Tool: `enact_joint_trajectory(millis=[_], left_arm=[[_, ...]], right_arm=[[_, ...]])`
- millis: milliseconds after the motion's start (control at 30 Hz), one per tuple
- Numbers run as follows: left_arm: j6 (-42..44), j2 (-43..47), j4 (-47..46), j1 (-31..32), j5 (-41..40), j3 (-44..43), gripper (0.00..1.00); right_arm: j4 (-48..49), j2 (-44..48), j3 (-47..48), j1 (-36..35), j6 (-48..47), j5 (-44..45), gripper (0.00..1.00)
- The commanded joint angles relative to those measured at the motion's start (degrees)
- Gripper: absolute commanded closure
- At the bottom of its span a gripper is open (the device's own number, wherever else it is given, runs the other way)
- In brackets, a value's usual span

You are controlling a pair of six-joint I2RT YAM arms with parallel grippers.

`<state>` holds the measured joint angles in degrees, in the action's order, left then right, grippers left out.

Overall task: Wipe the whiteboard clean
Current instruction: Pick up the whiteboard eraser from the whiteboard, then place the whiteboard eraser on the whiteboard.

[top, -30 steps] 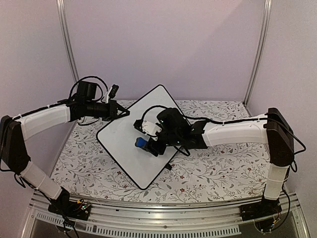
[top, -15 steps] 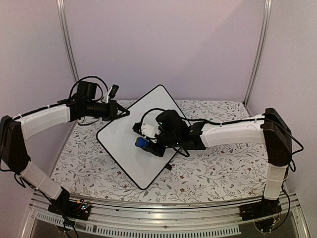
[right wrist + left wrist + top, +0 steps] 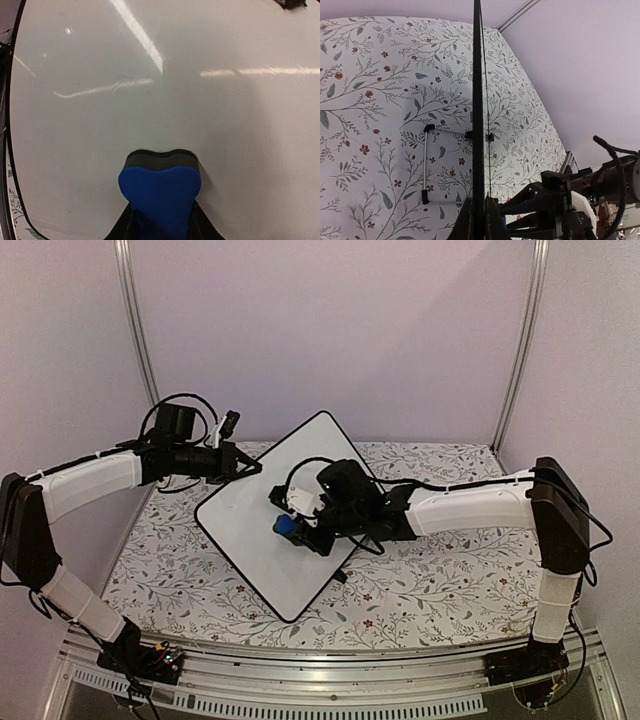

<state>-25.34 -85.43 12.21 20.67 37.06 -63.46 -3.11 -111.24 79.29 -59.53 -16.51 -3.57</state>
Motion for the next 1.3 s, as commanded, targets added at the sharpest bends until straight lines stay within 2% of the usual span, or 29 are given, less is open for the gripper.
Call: enact_joint_trajectory(millis=[0, 467, 700, 1000, 1267], left_arm=[[3.1, -0.4, -0.6, 0.3, -0.5, 0.6, 1.0], [3.1, -0.2, -0.5, 0.3, -0.7, 0.5, 1.0], [3.1, -0.3, -0.5, 0.3, -0.8, 0.6, 1.0], [3.1, -0.4, -0.5, 0.3, -0.9, 0.6, 1.0], [3.2, -0.4, -0.5, 0.3, -1.0, 0.6, 1.0]], right_arm=[[2.7, 1.9, -1.5, 1.6, 2.6, -1.9, 0.73], [5.3, 3.7, -3.8, 4.4, 6.4, 1.8, 0.71], [7.2, 4.8, -7.4, 8.1, 10.6, 6.9, 0.71], [10.9, 6.6, -12.8, 14.1, 18.5, 8.4, 0.7], [16.0, 4.4, -16.2, 16.7, 22.1, 9.4, 0.7]])
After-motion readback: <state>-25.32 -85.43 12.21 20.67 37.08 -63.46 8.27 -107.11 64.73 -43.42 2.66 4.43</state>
